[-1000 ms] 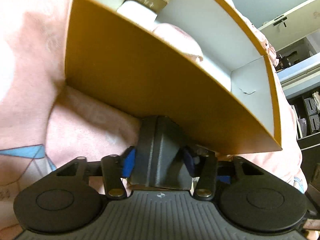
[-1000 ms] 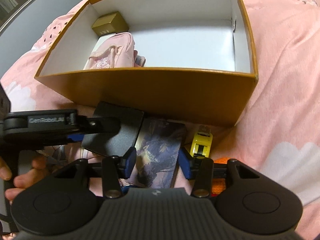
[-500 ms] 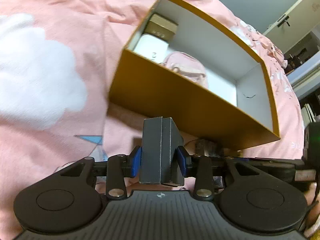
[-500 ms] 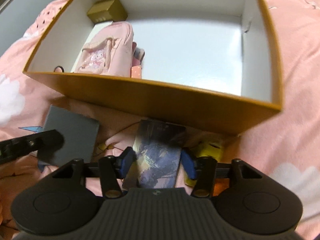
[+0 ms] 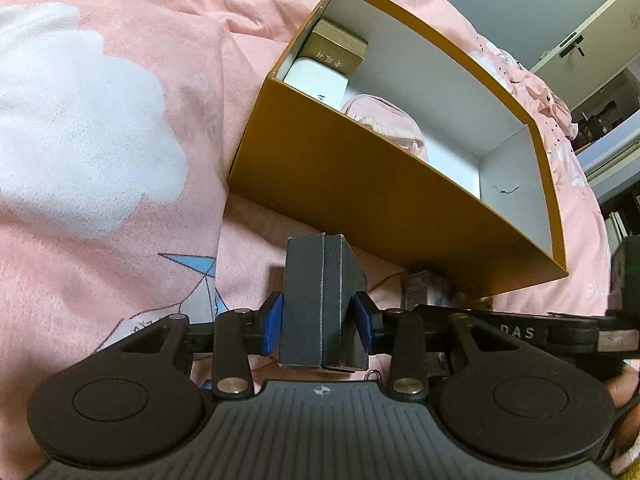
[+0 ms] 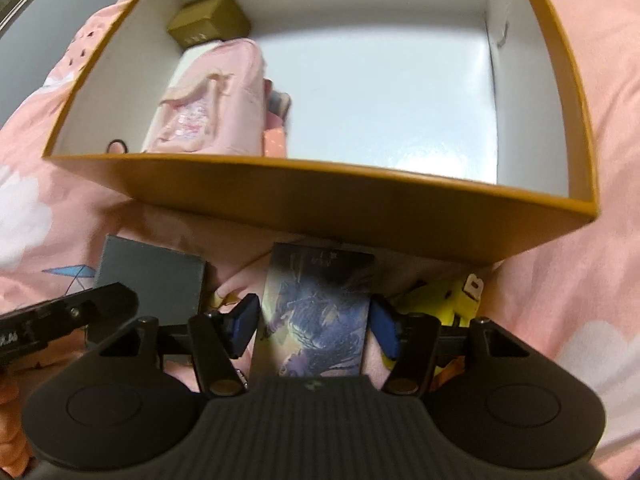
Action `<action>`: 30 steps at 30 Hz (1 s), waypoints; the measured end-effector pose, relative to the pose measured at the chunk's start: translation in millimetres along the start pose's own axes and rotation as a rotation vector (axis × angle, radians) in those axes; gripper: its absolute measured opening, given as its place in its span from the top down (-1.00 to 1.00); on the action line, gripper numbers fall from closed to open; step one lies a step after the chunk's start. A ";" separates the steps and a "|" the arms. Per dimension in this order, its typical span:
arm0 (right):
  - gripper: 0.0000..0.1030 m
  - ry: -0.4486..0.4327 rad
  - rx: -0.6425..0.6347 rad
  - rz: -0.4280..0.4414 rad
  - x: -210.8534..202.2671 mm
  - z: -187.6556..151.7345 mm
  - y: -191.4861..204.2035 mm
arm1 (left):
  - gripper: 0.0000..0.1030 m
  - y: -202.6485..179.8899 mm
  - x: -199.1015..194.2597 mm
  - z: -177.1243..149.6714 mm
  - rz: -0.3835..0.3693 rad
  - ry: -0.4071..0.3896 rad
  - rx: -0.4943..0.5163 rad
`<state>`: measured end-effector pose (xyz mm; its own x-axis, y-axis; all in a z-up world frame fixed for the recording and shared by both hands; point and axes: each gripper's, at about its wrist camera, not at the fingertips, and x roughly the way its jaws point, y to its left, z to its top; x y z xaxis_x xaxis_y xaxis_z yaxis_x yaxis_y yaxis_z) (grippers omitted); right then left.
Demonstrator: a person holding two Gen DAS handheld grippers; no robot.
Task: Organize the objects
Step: 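Carry the black box with the left tool while the right tool carries the card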
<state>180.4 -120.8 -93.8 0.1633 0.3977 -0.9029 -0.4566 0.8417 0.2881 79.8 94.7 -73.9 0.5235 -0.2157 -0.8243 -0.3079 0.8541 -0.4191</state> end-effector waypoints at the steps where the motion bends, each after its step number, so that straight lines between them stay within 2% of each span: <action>1: -0.19 -0.014 -0.012 -0.003 -4.8 -1.5 3.2 | 0.16 -0.5 -0.9 -0.3 -0.002 -0.002 0.001; 7: -0.18 -0.087 -0.061 0.049 -42.6 -12.4 17.8 | 0.17 -9.1 -13.4 -2.5 -0.037 -0.020 0.029; 20: -0.18 -0.259 -0.139 0.166 -126.7 -21.5 34.5 | 0.17 -53.6 -75.5 -2.8 -0.158 -0.177 0.135; 26: -0.18 -0.369 -0.159 0.163 -160.5 -13.0 36.9 | 0.17 -70.4 -86.2 13.5 -0.181 -0.243 0.164; 30: -0.18 -0.412 -0.152 0.153 -167.0 1.9 34.9 | 0.17 -80.6 -85.7 28.5 -0.182 -0.281 0.182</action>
<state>138.8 -157.2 67.6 0.4039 0.6508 -0.6428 -0.6202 0.7114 0.3305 82.4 57.8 41.4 0.7616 -0.2551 -0.5958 -0.0569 0.8894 -0.4536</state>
